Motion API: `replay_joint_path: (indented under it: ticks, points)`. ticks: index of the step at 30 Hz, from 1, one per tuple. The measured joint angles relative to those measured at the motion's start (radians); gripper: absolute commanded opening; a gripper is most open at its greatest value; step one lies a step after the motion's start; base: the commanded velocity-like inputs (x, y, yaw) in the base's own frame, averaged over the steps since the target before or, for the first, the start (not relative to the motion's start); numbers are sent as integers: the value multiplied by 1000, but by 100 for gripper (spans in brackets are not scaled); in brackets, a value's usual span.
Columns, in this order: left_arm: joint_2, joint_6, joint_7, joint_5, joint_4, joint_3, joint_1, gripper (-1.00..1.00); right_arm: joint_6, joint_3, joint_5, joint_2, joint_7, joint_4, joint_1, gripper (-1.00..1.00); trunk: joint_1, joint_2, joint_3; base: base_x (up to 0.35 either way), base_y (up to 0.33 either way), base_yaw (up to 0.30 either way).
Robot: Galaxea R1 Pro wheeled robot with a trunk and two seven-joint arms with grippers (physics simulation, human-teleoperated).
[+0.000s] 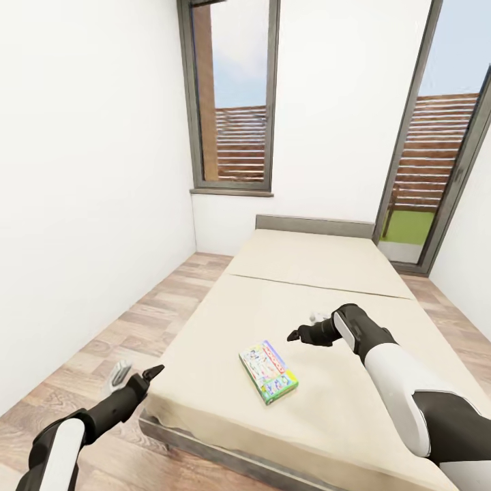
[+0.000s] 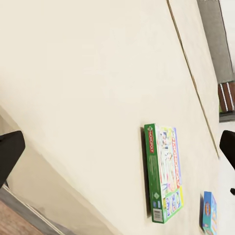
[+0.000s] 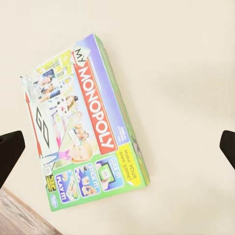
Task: Put all the toys in the child's room - the three board games (two on the bed and one on the table), the two jigsaw puzzles on the table, and the tennis ball on the table - inside the toy box on the table in the child's room.
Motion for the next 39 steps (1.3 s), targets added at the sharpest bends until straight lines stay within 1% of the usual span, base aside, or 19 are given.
replay_joint_path:
  ticks: [4,7,8,10,18,39]
  points:
    - [-3,9,0,6,-13,0,0,100,0,0,0,0,0,0,0,100,0,0,0,17,4,0]
    - [-5,25,3,19,-25,1,0,100,0,0,-1,0,0,1,0,100,0,0,0,11,3,0]
    - [-5,26,3,19,-25,1,0,100,0,0,0,0,0,1,0,100,0,0,0,8,2,0]
    - [-6,42,6,35,-35,0,0,100,0,1,0,0,0,1,0,100,8,-14,-6,7,1,0]
    - [-6,61,12,56,-46,0,0,100,0,1,0,0,1,2,0,100,38,-70,-31,4,1,0]
    - [-3,78,12,70,-52,9,0,100,0,2,3,9,2,9,0,100,119,-217,-97,0,0,0]
